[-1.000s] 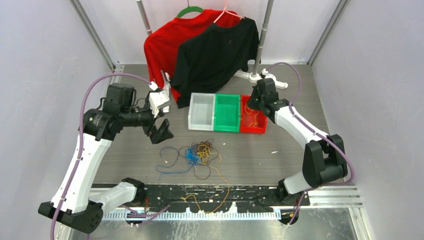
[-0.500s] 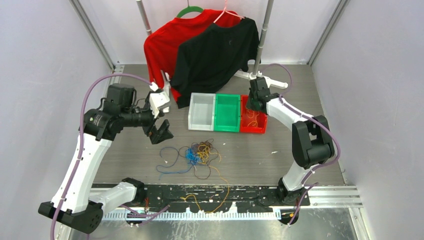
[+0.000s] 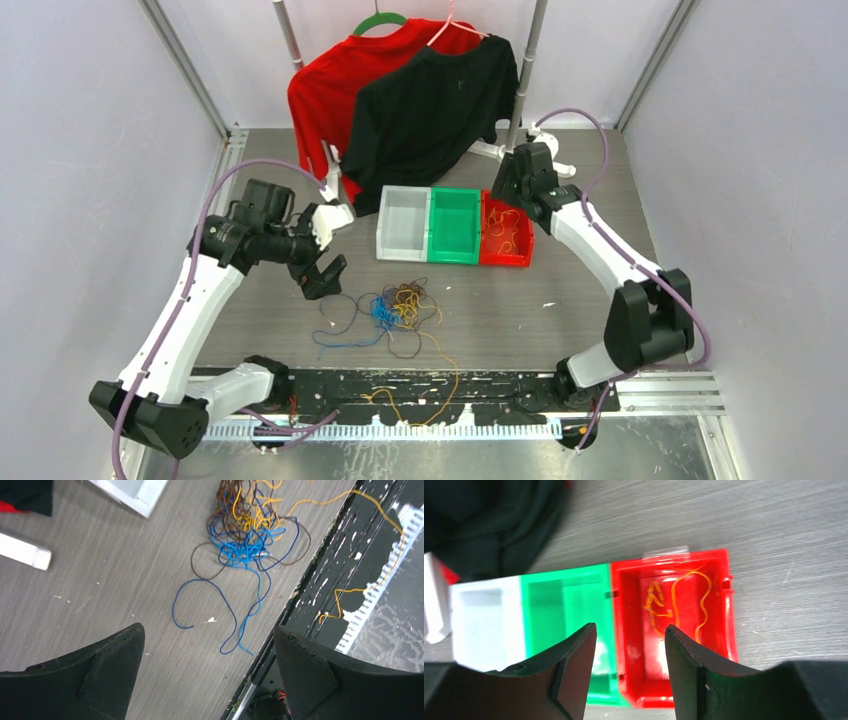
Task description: Untangle the cables
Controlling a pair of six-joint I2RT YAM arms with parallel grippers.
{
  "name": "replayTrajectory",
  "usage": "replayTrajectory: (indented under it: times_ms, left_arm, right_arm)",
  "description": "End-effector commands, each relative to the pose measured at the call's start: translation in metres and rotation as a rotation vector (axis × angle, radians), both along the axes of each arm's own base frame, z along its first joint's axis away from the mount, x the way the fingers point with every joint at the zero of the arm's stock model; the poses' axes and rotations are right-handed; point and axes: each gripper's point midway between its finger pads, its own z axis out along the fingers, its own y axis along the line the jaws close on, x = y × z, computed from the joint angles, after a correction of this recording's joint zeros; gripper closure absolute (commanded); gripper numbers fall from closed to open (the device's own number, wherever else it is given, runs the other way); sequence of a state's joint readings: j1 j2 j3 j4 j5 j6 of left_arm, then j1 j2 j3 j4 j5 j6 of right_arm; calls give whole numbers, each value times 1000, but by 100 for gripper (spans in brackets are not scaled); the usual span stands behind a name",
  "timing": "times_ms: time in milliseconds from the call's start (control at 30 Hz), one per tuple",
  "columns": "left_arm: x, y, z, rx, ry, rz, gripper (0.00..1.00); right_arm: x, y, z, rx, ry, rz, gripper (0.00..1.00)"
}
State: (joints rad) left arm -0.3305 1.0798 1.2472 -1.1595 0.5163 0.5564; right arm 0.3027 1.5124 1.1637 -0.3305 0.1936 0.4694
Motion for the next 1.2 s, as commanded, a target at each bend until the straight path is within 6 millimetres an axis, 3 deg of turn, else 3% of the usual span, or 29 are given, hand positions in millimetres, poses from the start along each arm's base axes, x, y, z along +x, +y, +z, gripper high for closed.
replayTrajectory:
  times_ms: [0, 100, 200, 367, 433, 633, 800, 900, 1033, 1167]
  left_arm:
    - [0, 12, -20, 55, 0, -29, 0]
    - [-6, 23, -47, 108, 49, -63, 2]
    - [-8, 39, -83, 179, 92, -68, 4]
    - [8, 51, -123, 216, 141, -2, 8]
    - [19, 51, -134, 214, 150, 25, 11]
    - [43, 45, -166, 206, 217, 74, 27]
    - [45, 45, -191, 220, 272, 61, 31]
    - [47, 48, -204, 242, 288, 73, 36]
    - [47, 48, -214, 254, 282, 79, 43]
    - [44, 46, -214, 270, 268, 63, 66]
  right_arm:
    - [-27, 50, 51, 46, -138, 162, 38]
    - [-65, 91, 50, 45, -155, 289, 32]
    - [-98, 116, 38, 84, -143, 365, 30]
    - [-132, 124, 38, 200, -160, 409, 34]
    - [-141, 122, 48, 240, -185, 416, 37]
    - [-159, 117, 62, 304, -202, 423, 48]
    - [-166, 116, 59, 318, -183, 428, 56]
    - [-168, 117, 54, 322, -161, 426, 69]
    - [-169, 119, 55, 315, -156, 431, 71]
    - [-166, 121, 60, 318, -164, 434, 75]
